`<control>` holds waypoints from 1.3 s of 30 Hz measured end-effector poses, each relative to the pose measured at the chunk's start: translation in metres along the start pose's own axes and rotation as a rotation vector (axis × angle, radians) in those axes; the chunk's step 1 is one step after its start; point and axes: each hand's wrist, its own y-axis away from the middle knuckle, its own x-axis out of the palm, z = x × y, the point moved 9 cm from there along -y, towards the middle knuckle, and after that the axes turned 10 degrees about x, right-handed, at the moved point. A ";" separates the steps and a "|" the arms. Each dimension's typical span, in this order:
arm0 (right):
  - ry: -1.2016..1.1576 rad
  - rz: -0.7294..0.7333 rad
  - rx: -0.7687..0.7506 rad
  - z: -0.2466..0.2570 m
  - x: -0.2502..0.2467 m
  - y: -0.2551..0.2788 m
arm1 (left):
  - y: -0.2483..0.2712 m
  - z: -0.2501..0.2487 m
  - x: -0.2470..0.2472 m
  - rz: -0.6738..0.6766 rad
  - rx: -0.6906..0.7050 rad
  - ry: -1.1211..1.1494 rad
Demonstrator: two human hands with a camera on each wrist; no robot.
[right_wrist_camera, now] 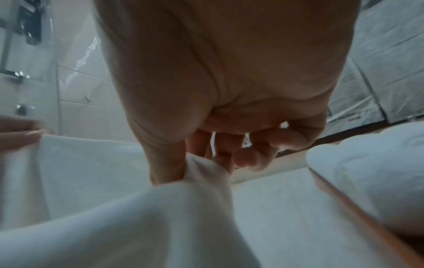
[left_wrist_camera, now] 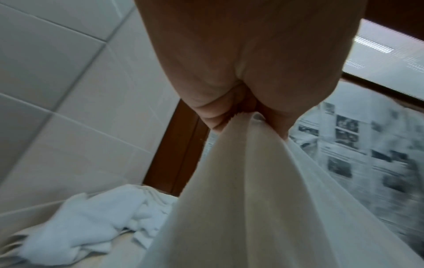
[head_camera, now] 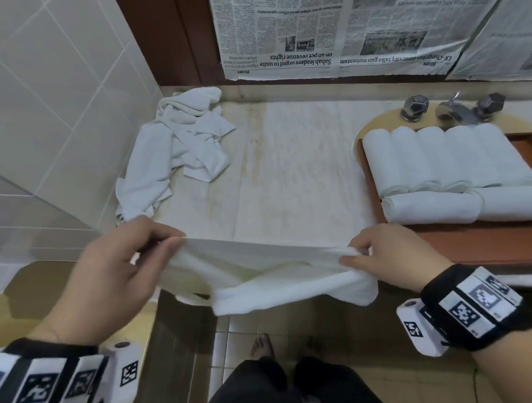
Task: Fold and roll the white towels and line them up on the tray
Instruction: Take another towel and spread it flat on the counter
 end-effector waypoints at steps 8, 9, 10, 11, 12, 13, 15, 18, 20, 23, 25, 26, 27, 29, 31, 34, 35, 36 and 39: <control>-0.246 -0.281 0.096 -0.035 -0.060 0.024 | 0.044 0.084 0.017 -0.020 -0.359 0.000; -0.261 -0.317 0.103 -0.032 -0.067 0.028 | 0.049 0.091 0.028 -0.001 -0.391 0.002; -0.286 -0.329 0.104 -0.028 -0.071 0.032 | 0.053 0.098 0.038 0.010 -0.426 0.013; -0.319 -0.314 0.105 -0.024 -0.072 0.035 | 0.057 0.104 0.048 0.020 -0.461 0.024; -0.364 -0.291 0.090 -0.018 -0.071 0.037 | 0.061 0.109 0.059 0.037 -0.501 0.034; -0.423 -0.267 0.067 -0.010 -0.071 0.039 | 0.064 0.112 0.072 0.066 -0.537 0.042; -0.584 -0.219 0.005 0.012 -0.071 0.045 | 0.063 0.107 0.098 0.135 -0.558 0.065; -0.670 -0.172 -0.107 0.050 -0.072 0.053 | 0.048 0.066 0.132 0.285 -0.467 0.199; -0.630 -0.113 -0.172 0.072 -0.067 0.053 | 0.031 0.025 0.145 0.371 -0.414 0.383; -0.576 -0.033 -0.220 0.088 -0.059 0.049 | -0.004 -0.035 0.154 0.416 -0.320 0.672; -0.600 -0.021 -0.215 0.089 -0.061 0.047 | -0.020 -0.056 0.159 0.413 -0.280 0.805; -0.620 -0.024 -0.202 0.087 -0.063 0.046 | -0.025 -0.059 0.159 0.395 -0.272 0.827; -0.643 -0.025 -0.183 0.082 -0.065 0.046 | -0.030 -0.059 0.159 0.371 -0.266 0.827; -0.674 0.006 -0.124 0.068 -0.064 0.044 | -0.033 -0.056 0.159 0.326 -0.269 0.834; -0.725 0.100 -0.045 0.051 -0.052 0.042 | -0.035 -0.052 0.155 0.271 -0.280 0.864; -1.002 0.223 0.053 0.028 -0.025 0.041 | -0.033 -0.044 0.143 0.173 -0.294 0.891; -1.072 0.185 0.080 0.019 -0.020 0.041 | -0.033 -0.042 0.140 0.152 -0.307 0.889; -1.116 0.117 0.095 0.011 -0.018 0.042 | -0.032 -0.040 0.139 0.149 -0.325 0.878; -1.066 -0.099 0.006 0.009 -0.027 0.052 | -0.027 -0.039 0.148 0.257 -0.346 0.782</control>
